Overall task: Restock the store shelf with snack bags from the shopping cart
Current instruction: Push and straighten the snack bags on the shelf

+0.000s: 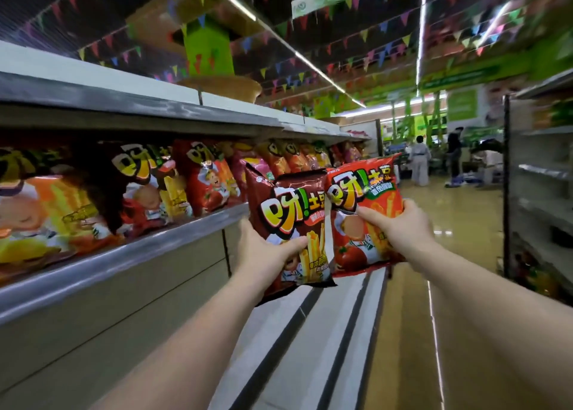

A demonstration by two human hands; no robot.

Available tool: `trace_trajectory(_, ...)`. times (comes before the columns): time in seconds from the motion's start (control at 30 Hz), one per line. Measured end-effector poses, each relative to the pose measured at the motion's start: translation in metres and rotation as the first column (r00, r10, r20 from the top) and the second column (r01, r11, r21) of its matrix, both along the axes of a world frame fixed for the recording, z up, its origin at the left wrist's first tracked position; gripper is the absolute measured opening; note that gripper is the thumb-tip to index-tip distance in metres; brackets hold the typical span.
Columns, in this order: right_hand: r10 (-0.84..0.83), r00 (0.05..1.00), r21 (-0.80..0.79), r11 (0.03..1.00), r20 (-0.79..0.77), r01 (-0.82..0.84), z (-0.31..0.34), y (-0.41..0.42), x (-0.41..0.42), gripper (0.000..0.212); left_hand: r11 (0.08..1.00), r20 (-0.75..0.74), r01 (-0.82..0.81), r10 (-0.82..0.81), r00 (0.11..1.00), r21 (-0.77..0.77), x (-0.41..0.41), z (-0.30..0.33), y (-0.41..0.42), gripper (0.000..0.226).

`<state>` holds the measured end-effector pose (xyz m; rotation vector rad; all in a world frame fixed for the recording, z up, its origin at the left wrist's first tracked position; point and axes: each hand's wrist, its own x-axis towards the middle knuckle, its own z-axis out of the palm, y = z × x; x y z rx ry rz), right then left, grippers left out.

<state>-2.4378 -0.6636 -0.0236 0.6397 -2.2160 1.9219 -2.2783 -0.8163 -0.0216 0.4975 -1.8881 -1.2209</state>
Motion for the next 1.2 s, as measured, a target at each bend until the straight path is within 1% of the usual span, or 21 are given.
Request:
trace_trajectory(0.17,-0.053,0.998,-0.031,0.998,0.031,0.054,0.003,-0.029,-0.077,0.069,0.997,0.013,0.078,-0.077,0.997,-0.024,-0.085,0.008,-0.039,0.075)
trace_trajectory(0.33,-0.101,0.994,-0.024,0.994,0.046,0.102,-0.004,-0.040,-0.160,0.063,0.991,0.036,0.134,-0.133,0.990,-0.011,-0.181,0.003,-0.063,0.069)
trace_trajectory(0.43,-0.125,0.992,-0.004,0.992,0.021,0.125,-0.007,-0.048,-0.222,0.066,0.988,0.041,0.152,-0.151,0.988,-0.021,-0.246,0.000,-0.071,0.074)
trace_trajectory(0.57,-0.138,0.990,-0.017,0.990,-0.027,0.138,-0.004,-0.059,-0.321,0.064,0.990,-0.017,0.140,-0.140,0.990,-0.016,-0.340,-0.001,-0.078,0.078)
trace_trajectory(0.7,-0.137,0.990,-0.002,0.991,-0.035,0.137,0.006,-0.068,-0.427,0.068,0.991,-0.026,0.130,-0.130,0.991,-0.006,-0.444,0.005,-0.085,0.082)
trace_trajectory(0.83,-0.153,0.987,-0.001,0.988,-0.046,0.153,0.019,-0.080,-0.508,0.064,0.992,-0.027,0.125,-0.125,0.992,0.013,-0.523,0.013,-0.094,0.084)
trace_trajectory(0.93,-0.113,0.993,-0.005,0.994,-0.038,0.113,0.028,-0.098,-0.568,0.065,0.991,-0.043,0.134,-0.133,0.990,0.024,-0.579,0.021,-0.106,0.083)
trace_trajectory(1.07,-0.078,0.995,-0.024,0.997,-0.068,0.077,0.037,-0.127,-0.641,0.062,0.995,-0.082,0.103,-0.102,0.991,0.010,-0.651,0.032,-0.133,0.088)
trace_trajectory(1.2,-0.059,0.993,-0.079,0.996,-0.104,0.051,0.051,-0.156,-0.704,0.055,0.997,-0.101,0.072,-0.075,0.992,-0.028,-0.721,0.043,-0.164,0.085)
